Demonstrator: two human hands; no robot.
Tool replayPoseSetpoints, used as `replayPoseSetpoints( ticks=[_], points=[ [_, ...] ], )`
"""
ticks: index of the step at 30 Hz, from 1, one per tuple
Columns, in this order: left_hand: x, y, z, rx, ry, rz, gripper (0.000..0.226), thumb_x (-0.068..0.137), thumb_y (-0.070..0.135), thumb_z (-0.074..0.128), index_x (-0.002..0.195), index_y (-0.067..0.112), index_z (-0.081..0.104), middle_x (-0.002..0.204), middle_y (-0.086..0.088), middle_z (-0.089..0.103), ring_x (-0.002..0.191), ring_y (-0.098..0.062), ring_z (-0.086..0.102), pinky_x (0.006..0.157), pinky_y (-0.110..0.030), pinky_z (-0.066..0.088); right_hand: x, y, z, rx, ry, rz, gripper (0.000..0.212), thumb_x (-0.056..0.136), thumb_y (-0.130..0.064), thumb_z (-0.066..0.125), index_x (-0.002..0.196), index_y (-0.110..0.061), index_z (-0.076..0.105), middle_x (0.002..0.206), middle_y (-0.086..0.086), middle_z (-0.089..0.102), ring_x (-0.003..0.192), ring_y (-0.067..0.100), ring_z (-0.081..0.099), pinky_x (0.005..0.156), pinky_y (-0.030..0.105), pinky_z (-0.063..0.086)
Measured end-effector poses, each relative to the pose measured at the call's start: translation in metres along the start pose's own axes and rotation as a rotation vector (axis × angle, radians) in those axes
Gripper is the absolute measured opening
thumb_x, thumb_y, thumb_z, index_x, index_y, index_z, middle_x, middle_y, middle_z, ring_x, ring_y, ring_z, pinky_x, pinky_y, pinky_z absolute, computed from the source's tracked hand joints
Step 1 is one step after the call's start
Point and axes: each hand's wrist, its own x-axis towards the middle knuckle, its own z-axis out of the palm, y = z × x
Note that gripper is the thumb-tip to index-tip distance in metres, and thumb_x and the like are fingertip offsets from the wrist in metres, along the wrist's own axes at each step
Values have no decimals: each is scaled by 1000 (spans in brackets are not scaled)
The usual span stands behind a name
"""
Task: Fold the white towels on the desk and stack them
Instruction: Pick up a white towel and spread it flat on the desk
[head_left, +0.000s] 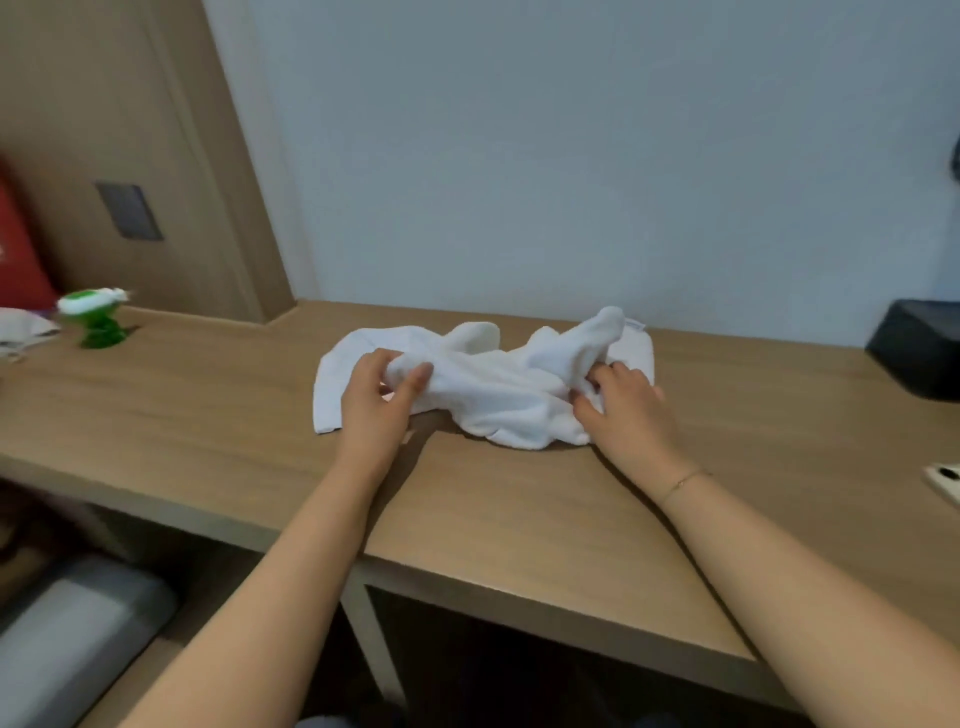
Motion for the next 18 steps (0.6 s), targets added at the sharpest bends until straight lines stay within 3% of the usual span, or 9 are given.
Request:
replayPoseSetpoints(
  ticks=[2,5,9,11,13,16,18],
  points=[
    [-10,-1,-5,81,-86,51,13,92,28,66,100,18,64,106,4,62,101,-14,58,86,-30,49,-12,8,-10,113,107,95,20,97,-33,47,91,-16,55,95,5,59,88,29,57,69,34,37],
    [-18,-2,-6,220,-197,145,12,89,26,70,98,19,67,109,8,61,103,-4,54,90,-32,48,-25,19,-20,252,201,179,15,95,-32,52,93,-17,53,96,2,58,85,28,57,66,33,38],
    [-26,3,-5,301,-296,208,17,90,45,64,95,29,66,111,18,58,105,4,53,89,-23,45,-42,24,-34,316,295,230,26,87,-25,64,107,-17,50,112,1,52,99,26,53,73,38,45],
    [-28,7,-6,258,-322,196,24,91,56,53,95,36,65,110,22,59,105,4,55,85,-19,44,-48,20,-41,295,377,101,34,82,-14,66,112,-15,50,117,2,49,108,24,48,82,36,42],
    [-27,7,-7,128,-314,125,29,95,57,41,101,40,63,108,24,63,102,3,59,81,-18,45,-49,10,-47,283,381,-89,29,81,-10,63,109,-12,54,120,1,51,113,23,47,93,31,37],
    [-19,-1,-11,-32,-179,-20,19,102,42,44,109,38,60,107,19,67,102,-1,62,82,-20,45,-32,-13,-55,205,331,-275,18,85,-18,53,98,-12,62,120,3,56,112,19,48,97,22,27],
    [-5,-11,-21,60,-71,-57,15,100,30,52,111,31,61,111,16,65,106,-6,60,87,-26,48,-2,-31,-59,130,307,-354,10,84,-13,57,90,-13,65,111,2,60,106,20,51,91,24,28]
  ],
)
